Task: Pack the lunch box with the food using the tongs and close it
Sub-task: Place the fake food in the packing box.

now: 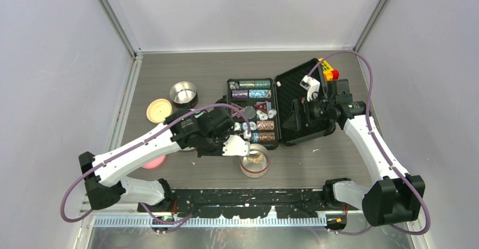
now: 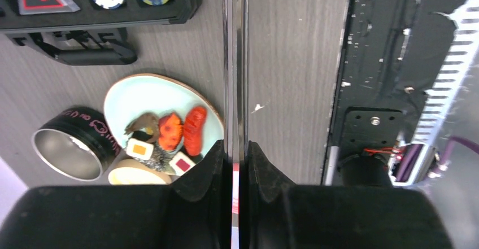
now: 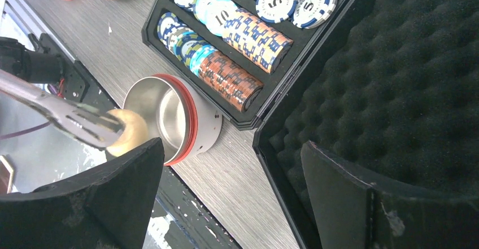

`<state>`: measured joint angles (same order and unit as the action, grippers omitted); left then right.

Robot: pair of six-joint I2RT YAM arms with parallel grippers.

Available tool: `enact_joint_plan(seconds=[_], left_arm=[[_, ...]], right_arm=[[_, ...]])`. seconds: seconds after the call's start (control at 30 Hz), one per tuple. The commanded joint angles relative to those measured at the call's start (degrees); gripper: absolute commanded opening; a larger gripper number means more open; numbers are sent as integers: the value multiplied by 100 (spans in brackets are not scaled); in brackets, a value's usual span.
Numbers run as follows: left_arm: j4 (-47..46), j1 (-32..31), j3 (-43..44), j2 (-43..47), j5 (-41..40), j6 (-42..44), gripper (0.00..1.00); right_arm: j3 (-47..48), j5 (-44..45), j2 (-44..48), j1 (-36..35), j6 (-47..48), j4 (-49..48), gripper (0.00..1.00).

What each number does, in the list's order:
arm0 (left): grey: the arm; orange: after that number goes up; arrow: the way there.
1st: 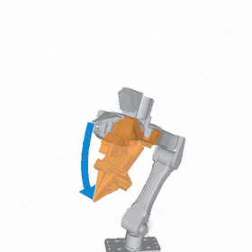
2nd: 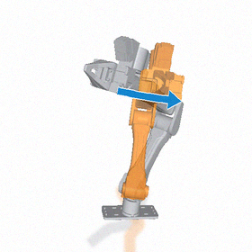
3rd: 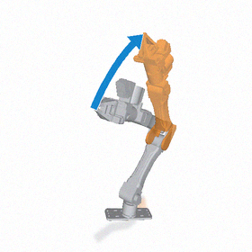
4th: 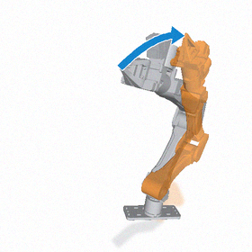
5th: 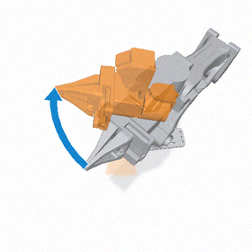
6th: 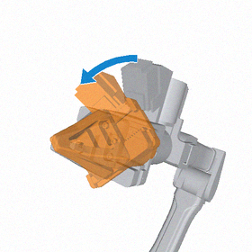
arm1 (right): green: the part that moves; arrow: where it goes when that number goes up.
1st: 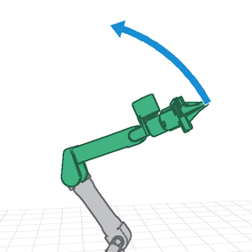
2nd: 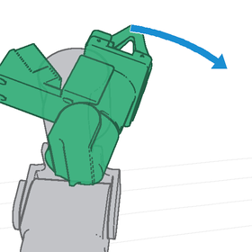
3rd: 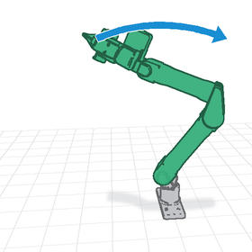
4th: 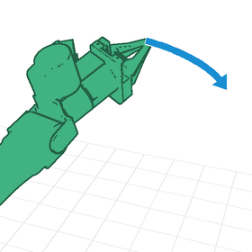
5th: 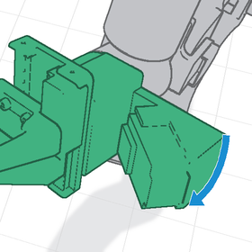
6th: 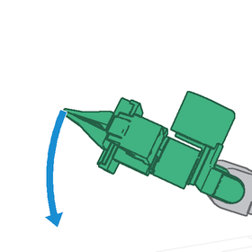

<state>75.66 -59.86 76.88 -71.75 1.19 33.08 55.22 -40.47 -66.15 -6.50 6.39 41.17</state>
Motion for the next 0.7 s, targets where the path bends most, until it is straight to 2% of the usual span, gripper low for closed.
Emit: enact_joint_plan(seconds=[0.0, 0.1, 0.67], left_arm=[[-678, -120, -175, -161, -812, 209, 0], [-920, -153, -327, -315, -1110, 287, 0], [-1562, -449, -685, -911, -1550, 478, 7]], right_arm=[[121, 35, 41, 42, 64, -144, 95], [116, 20, 52, 50, 64, -144, 96], [103, -9, 32, 46, 81, -145, 96]])
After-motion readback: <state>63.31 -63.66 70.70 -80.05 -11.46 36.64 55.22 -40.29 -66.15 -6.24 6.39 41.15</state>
